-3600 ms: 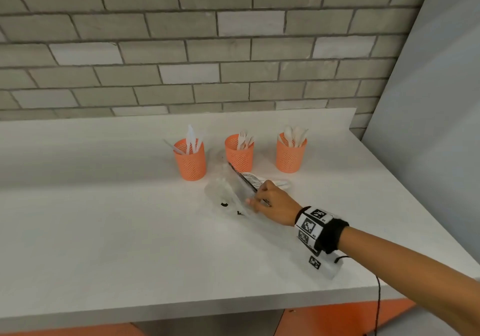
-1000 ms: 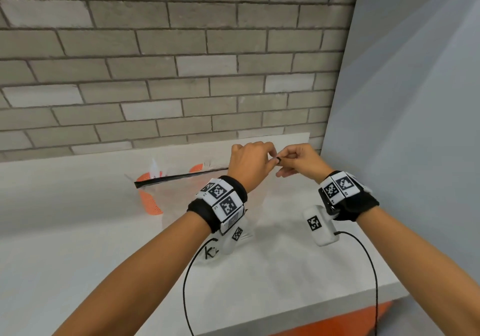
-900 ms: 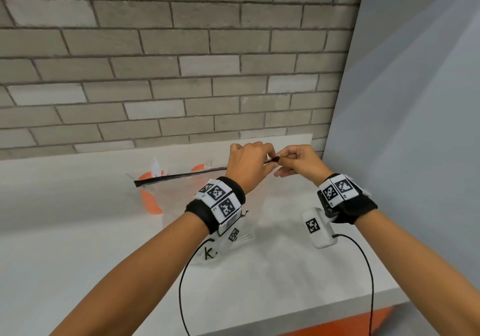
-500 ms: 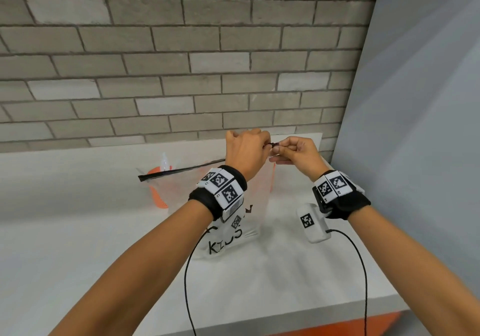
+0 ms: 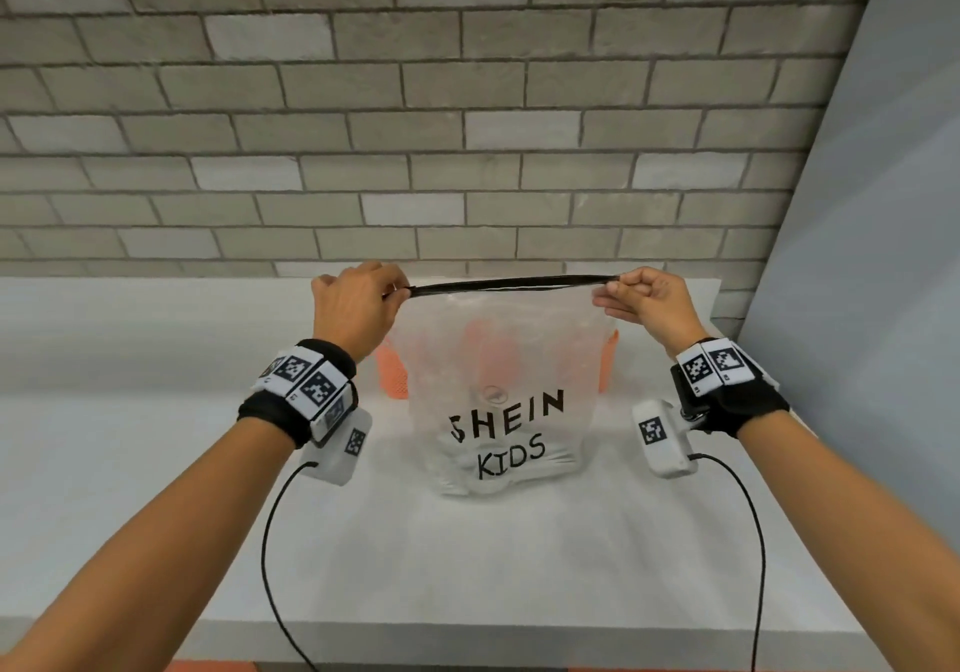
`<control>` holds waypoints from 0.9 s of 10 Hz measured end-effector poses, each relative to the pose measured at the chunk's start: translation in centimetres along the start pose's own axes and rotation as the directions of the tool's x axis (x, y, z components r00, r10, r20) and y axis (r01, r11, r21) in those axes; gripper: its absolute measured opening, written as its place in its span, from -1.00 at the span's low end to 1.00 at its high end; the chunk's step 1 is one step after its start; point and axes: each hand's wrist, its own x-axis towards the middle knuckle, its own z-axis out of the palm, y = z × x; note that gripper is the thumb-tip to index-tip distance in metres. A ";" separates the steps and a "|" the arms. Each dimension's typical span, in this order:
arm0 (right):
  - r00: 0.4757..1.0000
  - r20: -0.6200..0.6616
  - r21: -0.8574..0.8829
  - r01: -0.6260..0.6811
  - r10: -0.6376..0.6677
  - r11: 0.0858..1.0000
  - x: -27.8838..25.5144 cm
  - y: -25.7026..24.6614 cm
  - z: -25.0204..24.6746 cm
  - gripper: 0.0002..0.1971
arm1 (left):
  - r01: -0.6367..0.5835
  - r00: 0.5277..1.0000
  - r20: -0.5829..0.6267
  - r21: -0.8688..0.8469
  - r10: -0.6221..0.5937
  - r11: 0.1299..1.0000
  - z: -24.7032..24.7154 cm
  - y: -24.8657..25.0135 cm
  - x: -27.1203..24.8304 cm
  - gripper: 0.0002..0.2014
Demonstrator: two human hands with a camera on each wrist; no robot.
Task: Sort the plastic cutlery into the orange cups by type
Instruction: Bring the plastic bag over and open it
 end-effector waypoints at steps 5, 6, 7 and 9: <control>0.996 -0.082 -0.235 -0.059 0.041 0.970 -1.5 -2.1 0.5 -0.83 | 0.100 0.973 0.223 -0.177 -0.059 0.979 -0.5 2.5 0.6 -0.74; 0.996 -0.033 -0.470 -0.086 0.079 0.878 -1.8 -2.8 0.7 -0.82 | 0.099 0.958 0.278 -0.110 -0.065 0.989 -0.3 3.7 0.9 -0.84; 0.944 0.029 -0.794 -0.177 0.328 0.582 -2.4 -2.8 1.6 -0.71 | 0.088 0.975 0.218 -0.212 -0.041 0.973 -0.1 5.3 0.6 -0.80; 0.848 -0.033 -0.598 -0.440 0.528 0.670 -3.0 -0.5 3.5 -0.74 | 0.112 0.953 0.294 -0.107 -0.076 0.988 1.7 6.8 -2.1 -0.46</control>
